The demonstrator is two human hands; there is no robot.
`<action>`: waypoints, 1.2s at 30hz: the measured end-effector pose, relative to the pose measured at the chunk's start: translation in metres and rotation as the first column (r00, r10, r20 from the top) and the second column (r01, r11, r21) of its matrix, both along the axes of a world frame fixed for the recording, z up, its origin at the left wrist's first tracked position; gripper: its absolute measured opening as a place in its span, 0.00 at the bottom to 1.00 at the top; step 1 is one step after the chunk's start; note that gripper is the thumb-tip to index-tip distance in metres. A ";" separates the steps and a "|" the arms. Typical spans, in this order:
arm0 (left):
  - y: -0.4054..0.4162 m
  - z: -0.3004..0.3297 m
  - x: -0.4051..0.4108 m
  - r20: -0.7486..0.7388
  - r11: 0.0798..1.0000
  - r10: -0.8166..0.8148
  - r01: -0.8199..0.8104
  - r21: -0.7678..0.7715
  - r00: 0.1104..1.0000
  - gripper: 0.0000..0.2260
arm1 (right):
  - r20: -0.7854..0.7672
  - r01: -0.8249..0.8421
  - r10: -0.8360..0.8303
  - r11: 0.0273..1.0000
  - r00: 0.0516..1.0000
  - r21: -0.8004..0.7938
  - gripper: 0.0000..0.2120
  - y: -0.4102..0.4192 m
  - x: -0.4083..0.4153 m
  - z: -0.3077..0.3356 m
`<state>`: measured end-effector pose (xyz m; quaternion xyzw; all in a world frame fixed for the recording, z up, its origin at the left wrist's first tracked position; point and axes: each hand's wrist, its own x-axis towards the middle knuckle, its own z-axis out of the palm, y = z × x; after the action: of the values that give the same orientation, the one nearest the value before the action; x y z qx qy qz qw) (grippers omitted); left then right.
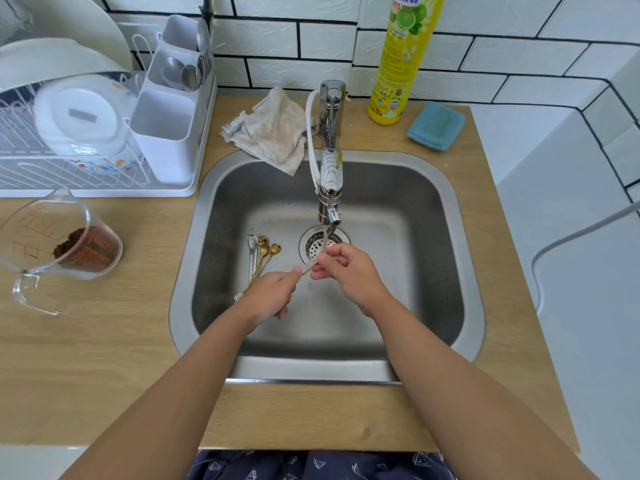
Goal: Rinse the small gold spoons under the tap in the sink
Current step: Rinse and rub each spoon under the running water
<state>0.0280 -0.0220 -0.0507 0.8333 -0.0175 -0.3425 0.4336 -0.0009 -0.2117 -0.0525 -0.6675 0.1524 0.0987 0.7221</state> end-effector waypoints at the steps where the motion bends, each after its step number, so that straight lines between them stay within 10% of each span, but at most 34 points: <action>1: 0.001 0.000 -0.002 0.032 0.999 -0.038 0.037 0.028 0.999 0.24 | -0.006 0.009 -0.009 0.999 1.000 -0.040 0.05 0.001 0.000 -0.001; 10: 0.001 0.003 -0.005 0.042 0.987 -0.122 0.116 0.108 0.992 0.24 | 0.003 -0.007 0.007 0.998 1.000 0.067 0.03 0.000 0.001 -0.002; 18: 0.003 0.022 0.001 -0.442 0.970 0.031 -0.134 -0.203 0.897 0.23 | -0.045 0.007 0.009 0.942 0.999 0.336 0.08 -0.003 0.003 -0.003; 25: -0.003 0.021 -0.004 -0.320 0.959 -0.044 -0.050 -0.279 0.946 0.18 | -0.047 0.094 -0.096 0.995 0.994 -0.039 0.07 -0.003 0.003 -0.006; 36: -0.002 0.016 -0.003 -0.265 0.976 0.051 -0.104 -0.191 0.963 0.18 | -0.023 -0.006 0.006 1.000 1.000 0.002 0.07 0.003 0.003 -0.002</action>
<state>0.0252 -0.0239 -0.0344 0.7329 0.0369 -0.4272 0.5282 0.0017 -0.2090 -0.0543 -0.6660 0.1587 0.1086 0.7207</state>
